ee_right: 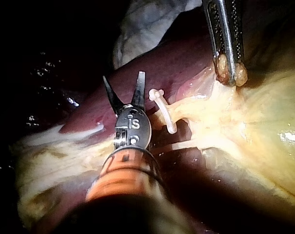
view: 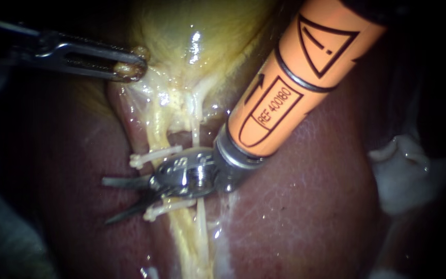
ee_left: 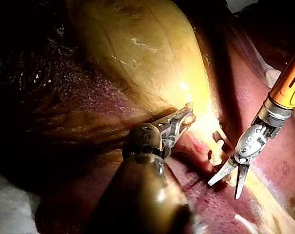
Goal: Go to the cutting position left tube
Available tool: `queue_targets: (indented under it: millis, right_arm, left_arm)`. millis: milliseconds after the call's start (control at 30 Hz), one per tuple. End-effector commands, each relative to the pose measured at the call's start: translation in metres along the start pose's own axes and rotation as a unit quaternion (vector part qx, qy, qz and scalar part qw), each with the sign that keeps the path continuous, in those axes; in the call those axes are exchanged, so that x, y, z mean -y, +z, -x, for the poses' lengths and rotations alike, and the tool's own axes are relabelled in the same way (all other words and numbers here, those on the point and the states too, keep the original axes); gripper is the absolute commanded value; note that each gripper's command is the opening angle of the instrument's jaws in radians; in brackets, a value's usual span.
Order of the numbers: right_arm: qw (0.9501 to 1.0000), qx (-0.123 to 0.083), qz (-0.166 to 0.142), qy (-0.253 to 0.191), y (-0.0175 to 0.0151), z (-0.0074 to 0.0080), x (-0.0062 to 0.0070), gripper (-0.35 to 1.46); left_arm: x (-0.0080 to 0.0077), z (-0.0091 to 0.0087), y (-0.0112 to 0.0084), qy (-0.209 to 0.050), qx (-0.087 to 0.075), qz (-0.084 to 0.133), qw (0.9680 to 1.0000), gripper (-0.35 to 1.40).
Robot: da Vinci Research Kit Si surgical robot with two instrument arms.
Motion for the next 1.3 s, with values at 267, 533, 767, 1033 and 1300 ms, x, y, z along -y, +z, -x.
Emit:
queue_targets:
  millis: [267, 533, 767, 1033, 1300]
  right_arm:
    - [1.0000, -0.002, -0.008, -0.001, -0.0025, 0.0001, 0.0011, 1.25]
    - [0.9998, -0.011, -0.016, 0.000, -0.0080, 0.0007, 0.0022, 1.33]
    - [0.9997, -0.011, -0.022, -0.001, -0.0105, 0.0016, 0.0026, 1.36]
    - [0.9996, -0.012, -0.025, -0.004, -0.0118, 0.0029, 0.0018, 1.38]
    - [0.9992, -0.016, -0.030, 0.023, -0.0112, 0.0052, -0.0003, 1.40]
  left_arm:
    - [0.0000, 0.0000, -0.0001, 0.000, 0.000, 0.001, 1.0000, -0.35]
    - [0.0001, 0.0000, -0.0003, 0.000, 0.001, 0.001, 1.0000, -0.35]
    - [0.0002, 0.0000, -0.0004, 0.000, 0.001, 0.001, 1.0000, -0.35]
    - [0.0002, 0.0000, -0.0006, 0.000, 0.001, 0.002, 1.0000, -0.35]
    - [0.0001, 0.0000, -0.0006, 0.000, 0.001, 0.002, 1.0000, -0.35]
